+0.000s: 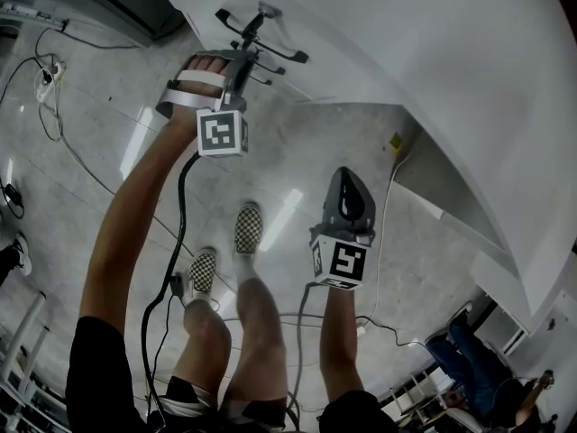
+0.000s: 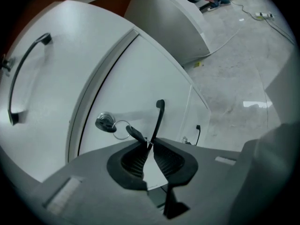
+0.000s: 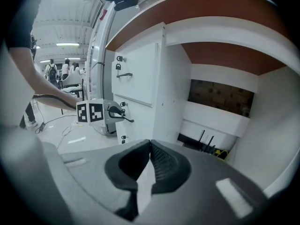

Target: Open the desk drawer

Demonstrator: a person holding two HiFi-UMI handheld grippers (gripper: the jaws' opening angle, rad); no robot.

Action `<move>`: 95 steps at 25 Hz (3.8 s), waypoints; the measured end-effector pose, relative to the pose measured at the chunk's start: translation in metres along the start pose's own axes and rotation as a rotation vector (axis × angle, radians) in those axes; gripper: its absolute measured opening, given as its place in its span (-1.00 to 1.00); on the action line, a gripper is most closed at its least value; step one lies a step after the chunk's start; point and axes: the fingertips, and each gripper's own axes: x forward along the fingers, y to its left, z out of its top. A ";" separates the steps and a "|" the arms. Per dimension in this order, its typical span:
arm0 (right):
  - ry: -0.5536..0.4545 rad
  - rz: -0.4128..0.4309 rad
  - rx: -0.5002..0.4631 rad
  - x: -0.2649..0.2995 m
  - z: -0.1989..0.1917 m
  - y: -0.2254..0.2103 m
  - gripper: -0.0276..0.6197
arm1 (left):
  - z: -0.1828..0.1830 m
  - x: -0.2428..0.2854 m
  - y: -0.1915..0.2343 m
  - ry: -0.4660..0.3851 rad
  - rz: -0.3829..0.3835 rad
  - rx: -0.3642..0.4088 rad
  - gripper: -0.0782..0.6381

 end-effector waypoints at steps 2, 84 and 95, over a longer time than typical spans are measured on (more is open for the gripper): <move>0.004 -0.001 0.008 -0.001 -0.002 0.002 -0.90 | 0.000 0.000 0.000 0.005 -0.015 -0.013 -0.64; 0.022 -0.018 0.029 -0.146 -0.005 0.124 -0.90 | -0.063 -0.235 -0.143 0.087 -0.288 0.071 -0.67; 0.031 -0.015 0.041 -0.145 -0.004 0.123 -0.90 | -0.065 -0.232 -0.145 0.081 -0.285 0.130 -0.67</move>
